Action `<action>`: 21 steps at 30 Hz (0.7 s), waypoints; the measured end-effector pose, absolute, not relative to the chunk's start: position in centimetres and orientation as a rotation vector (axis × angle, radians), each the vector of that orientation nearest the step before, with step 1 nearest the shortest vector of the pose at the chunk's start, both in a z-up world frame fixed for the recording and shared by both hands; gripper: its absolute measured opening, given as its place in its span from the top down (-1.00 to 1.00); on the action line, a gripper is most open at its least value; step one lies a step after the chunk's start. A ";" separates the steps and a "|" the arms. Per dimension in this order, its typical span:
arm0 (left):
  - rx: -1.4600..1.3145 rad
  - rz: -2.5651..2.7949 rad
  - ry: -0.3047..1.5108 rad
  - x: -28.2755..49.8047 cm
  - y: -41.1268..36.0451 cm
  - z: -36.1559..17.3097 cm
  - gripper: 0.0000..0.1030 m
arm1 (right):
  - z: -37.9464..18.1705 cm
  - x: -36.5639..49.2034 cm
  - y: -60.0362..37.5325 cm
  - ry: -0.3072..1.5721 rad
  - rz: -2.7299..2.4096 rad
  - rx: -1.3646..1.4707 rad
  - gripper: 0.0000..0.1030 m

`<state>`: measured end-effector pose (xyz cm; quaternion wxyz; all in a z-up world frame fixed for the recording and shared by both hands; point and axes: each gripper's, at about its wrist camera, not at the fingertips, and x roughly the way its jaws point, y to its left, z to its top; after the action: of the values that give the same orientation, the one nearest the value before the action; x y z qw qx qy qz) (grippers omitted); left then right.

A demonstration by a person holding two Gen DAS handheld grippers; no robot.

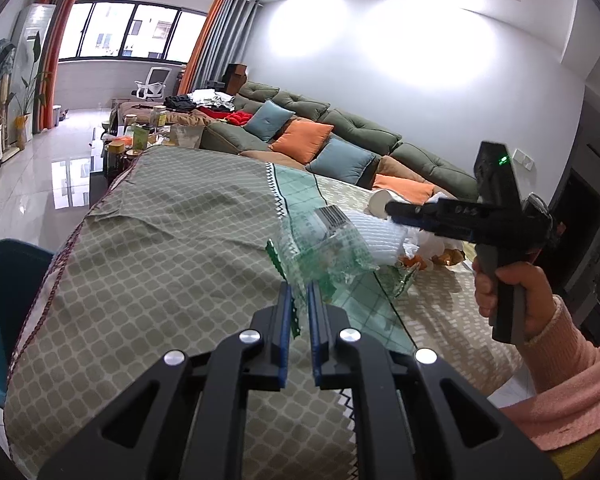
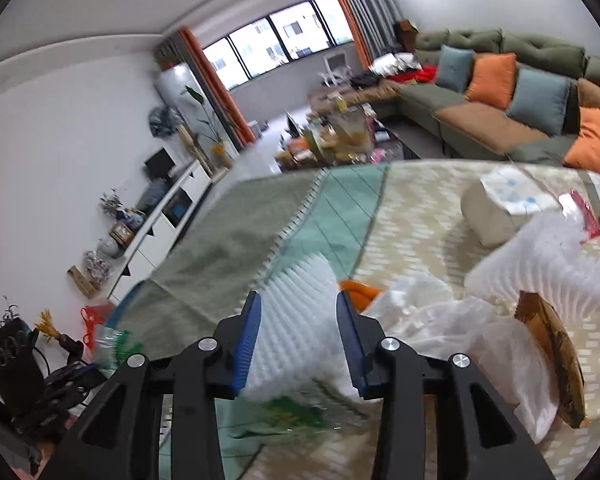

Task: Collect trash
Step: 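Hold the bottle in the left tool while the right tool grasps a white foam net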

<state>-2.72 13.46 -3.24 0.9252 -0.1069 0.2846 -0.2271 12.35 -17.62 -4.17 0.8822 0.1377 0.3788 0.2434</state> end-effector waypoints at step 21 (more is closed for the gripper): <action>-0.256 -0.367 0.568 -3.0 17.4 -3.5 0.81 | -0.7 11.5 -14.8 0.732 0.711 0.334 0.73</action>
<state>-3.00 17.39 -3.46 0.9354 -0.1254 0.2777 -0.1794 11.51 -14.77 -0.67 0.8593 0.1590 0.3489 0.3385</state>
